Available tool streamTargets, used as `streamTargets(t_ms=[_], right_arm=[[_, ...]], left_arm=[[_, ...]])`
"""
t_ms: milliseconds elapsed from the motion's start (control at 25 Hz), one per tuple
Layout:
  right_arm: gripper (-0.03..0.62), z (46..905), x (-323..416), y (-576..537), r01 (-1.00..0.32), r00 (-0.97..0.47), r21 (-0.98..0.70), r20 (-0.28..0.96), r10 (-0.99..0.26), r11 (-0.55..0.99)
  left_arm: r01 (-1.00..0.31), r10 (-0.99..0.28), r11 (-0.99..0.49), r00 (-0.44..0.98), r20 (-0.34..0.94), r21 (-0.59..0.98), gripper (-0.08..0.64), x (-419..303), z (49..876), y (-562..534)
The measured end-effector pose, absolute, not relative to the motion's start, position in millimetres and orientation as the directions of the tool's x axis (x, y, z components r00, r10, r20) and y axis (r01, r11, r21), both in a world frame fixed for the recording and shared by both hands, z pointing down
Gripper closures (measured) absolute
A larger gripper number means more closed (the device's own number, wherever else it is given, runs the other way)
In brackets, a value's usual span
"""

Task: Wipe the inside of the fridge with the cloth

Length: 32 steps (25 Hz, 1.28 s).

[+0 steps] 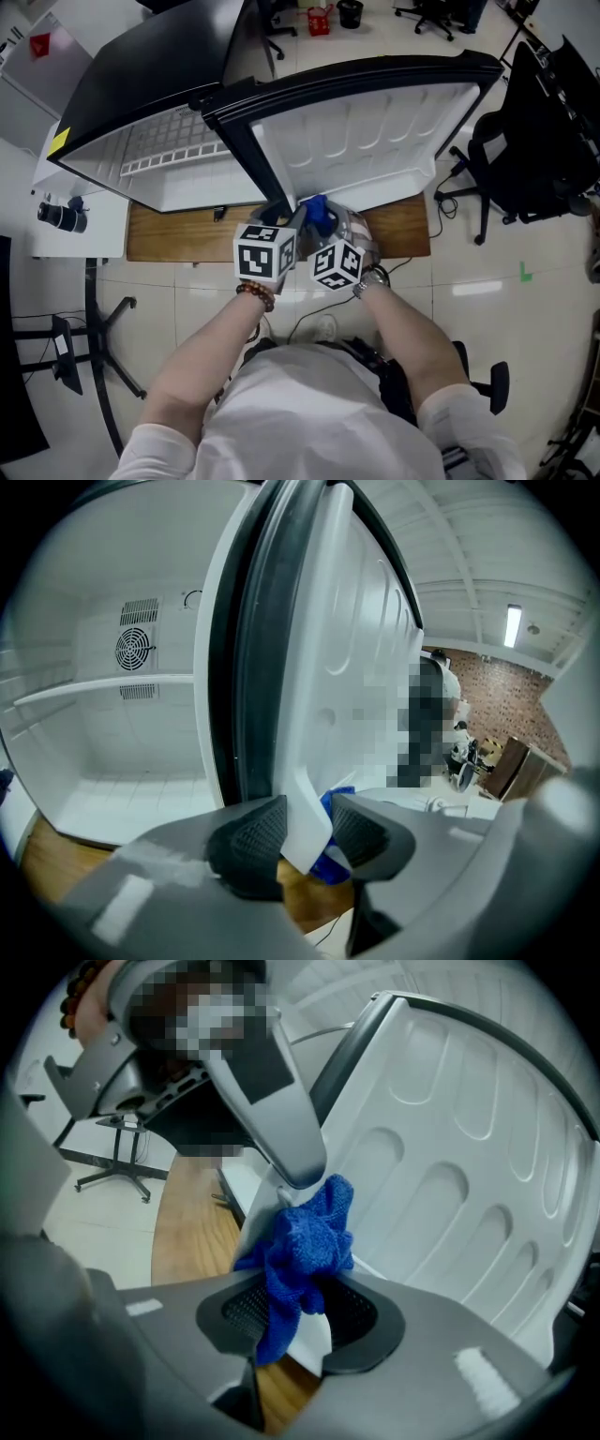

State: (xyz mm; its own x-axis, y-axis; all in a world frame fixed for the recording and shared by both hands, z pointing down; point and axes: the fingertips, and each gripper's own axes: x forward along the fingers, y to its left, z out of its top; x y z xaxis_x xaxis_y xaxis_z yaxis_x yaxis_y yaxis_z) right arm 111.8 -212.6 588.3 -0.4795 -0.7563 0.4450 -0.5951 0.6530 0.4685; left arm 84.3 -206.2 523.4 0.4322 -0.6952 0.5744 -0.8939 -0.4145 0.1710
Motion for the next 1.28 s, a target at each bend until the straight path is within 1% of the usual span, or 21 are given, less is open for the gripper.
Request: streamTargets(t_ms=[160,400,680,1280], right_arm=[[0.456,597,113,-221,-0.589,-0.469,0.469,0.464,-0.751,0.658],[0.456,598,132,-226,-0.593,-0.46,0.479,0.458,-0.76,0.647],[0.456,599,188,-244,-0.635,-0.378,0.498,0.465,-0.8,0.59],[0.456,598,315,-281,-0.769,-0.147,0.493,0.483,-0.863,0.407]], left_arm=[[-0.891,-0.689,-0.413,0.441,0.575,0.188,0.411,84,524,-205],[-0.887,-0.681,-0.417,0.448,0.579,0.197,0.422,83,523,-202],[-0.884,-0.677,-0.427,0.452,0.582,0.19,0.445,81,524,-197],[-0.891,-0.685,-0.421,0.435,0.584,0.17,0.449,81,523,-196]])
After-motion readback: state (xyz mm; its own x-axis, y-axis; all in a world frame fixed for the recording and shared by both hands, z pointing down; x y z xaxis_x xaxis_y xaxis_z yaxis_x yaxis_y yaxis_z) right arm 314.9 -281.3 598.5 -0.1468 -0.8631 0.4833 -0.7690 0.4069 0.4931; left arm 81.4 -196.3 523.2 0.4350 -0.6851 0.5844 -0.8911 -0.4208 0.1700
